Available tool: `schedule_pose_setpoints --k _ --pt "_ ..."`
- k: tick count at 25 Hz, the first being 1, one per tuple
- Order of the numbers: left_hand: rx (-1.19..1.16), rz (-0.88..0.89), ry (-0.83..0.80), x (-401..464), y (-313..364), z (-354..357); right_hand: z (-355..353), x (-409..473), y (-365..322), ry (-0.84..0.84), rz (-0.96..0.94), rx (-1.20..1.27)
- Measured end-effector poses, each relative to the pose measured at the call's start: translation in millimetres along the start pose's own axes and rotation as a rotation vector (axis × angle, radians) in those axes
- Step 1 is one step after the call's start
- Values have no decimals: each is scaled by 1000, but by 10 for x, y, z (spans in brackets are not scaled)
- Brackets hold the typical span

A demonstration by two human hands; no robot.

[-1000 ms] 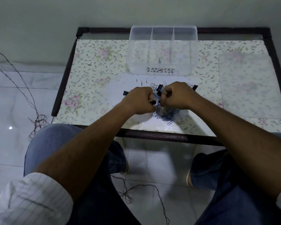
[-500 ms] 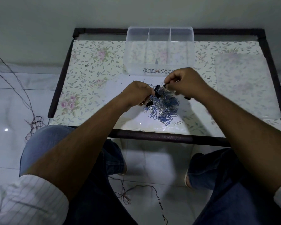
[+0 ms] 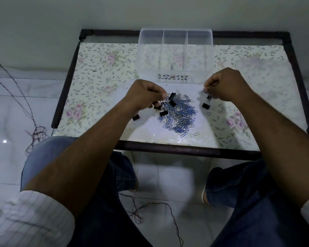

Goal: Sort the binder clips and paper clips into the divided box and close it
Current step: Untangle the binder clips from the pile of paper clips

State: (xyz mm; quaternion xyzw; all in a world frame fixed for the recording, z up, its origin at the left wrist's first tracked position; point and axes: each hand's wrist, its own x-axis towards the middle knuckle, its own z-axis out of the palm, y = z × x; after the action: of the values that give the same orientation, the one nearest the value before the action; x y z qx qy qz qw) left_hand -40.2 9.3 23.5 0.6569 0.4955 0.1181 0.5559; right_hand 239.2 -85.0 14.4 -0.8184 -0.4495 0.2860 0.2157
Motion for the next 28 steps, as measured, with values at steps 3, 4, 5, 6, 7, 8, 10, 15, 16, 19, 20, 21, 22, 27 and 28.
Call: schedule_pose_setpoints --k 3,4,5,6,7,8,10,15,16,19,20,21,22,27,28 --pt "150 -8 98 60 -37 -194 70 10 117 -65 67 -160" --pt "224 -16 112 71 -53 -249 96 12 138 -71 70 -172" --pt "321 -19 111 71 -65 -284 110 8 147 -65 67 -178" --pt "429 -14 108 66 -82 -303 119 10 150 -49 63 -189" --pt "525 -6 109 61 -101 -310 122 11 142 -22 55 -214" --pt "597 -8 120 67 -123 -311 128 11 124 9 38 -252" --pt "684 -44 165 83 -156 -309 155 -15 50 63 -16 -305" --pt "938 107 231 51 -153 -144 248 -93 -119 -10 -65 -244" --pt "878 156 179 35 -147 -50 260 -108 -138 -39 -72 -228" --pt "830 168 36 -9 -200 243 305 -128 -179 -88 -90 -200" --pt "848 157 21 -5 -238 309 324 -129 -192 -97 -91 -198" --pt "863 147 19 2 -273 358 340 -133 -202 -106 -92 -197" --pt "868 147 28 3 -300 396 354 -139 -211 -120 -92 -197" --pt "829 146 92 -26 -350 530 414 -177 -272 -198 -120 -207" --pt "797 143 95 -22 -348 533 419 -175 -273 -203 -127 -204"
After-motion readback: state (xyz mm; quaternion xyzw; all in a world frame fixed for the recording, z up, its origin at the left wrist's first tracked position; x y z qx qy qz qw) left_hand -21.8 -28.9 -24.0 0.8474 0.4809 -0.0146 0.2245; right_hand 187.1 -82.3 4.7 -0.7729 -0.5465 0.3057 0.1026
